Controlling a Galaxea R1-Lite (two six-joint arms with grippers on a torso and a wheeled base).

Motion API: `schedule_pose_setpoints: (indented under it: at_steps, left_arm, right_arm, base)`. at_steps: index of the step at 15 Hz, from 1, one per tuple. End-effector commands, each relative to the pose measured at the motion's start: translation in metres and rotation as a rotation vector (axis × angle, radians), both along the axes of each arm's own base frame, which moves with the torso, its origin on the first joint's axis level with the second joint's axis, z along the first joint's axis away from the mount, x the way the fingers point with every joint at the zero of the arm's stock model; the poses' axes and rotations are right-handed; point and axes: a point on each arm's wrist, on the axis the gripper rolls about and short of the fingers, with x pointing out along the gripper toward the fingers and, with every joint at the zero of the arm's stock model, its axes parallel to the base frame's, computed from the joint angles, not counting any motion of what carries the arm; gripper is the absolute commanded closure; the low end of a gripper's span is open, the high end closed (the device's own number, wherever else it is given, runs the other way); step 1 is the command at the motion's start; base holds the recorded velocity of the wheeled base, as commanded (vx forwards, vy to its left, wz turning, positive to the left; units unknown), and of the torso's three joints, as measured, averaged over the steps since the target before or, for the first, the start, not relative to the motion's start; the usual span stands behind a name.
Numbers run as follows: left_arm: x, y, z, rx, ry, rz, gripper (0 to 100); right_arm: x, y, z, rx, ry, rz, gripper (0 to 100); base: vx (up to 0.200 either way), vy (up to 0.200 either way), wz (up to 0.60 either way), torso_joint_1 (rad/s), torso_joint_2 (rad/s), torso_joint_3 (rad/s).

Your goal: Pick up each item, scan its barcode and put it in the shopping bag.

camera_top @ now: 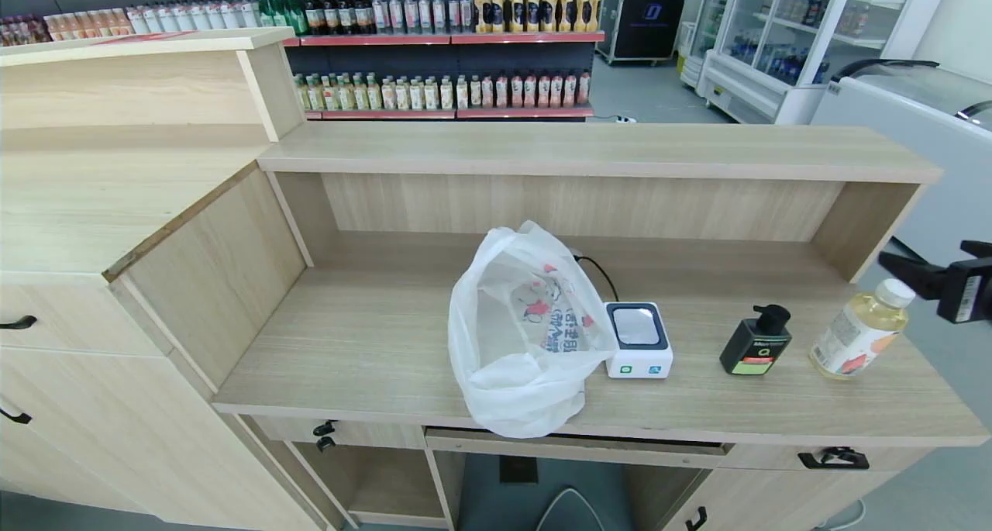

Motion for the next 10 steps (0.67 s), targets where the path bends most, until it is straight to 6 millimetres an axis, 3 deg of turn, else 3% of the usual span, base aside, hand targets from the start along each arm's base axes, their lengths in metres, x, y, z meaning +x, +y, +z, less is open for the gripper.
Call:
schedule_pose_setpoints:
  at_steps: [1,4,6,8,9,10]
  left_arm:
    - [0.000,0.000,0.000,0.000,0.000,0.001,100]
    - [0.000,0.000,0.000,0.000,0.000,0.001,100]
    - [0.000,0.000,0.000,0.000,0.000,0.001,100]
    - [0.000,0.000,0.000,0.000,0.000,0.001,100]
    - [0.000,0.000,0.000,0.000,0.000,0.001,100]
    - [0.000,0.000,0.000,0.000,0.000,0.001,100]
  right_arm:
    - [0.055,-0.027,-0.054,-0.070,0.177,0.069,0]
    - [0.077,-0.037,-0.084,-0.154,0.218,0.162,0]
    - [0.080,-0.045,-0.107,-0.206,0.278,0.235,0]
    - [0.081,-0.047,-0.112,-0.220,0.288,0.252,0]
    - [0.087,-0.051,-0.132,-0.280,0.314,0.343,0]
    - [0.092,-0.052,-0.140,-0.299,0.316,0.371,0]
  base:
    - [0.000,0.000,0.00,0.000,0.00,0.000]
    - [0.000,0.000,0.00,0.000,0.00,0.000]
    - [0.000,0.000,0.00,0.000,0.00,0.000]
    - [0.000,0.000,0.00,0.000,0.00,0.000]
    - [0.000,0.000,0.00,0.000,0.00,0.000]
    - [0.000,0.000,0.00,0.000,0.00,0.000]
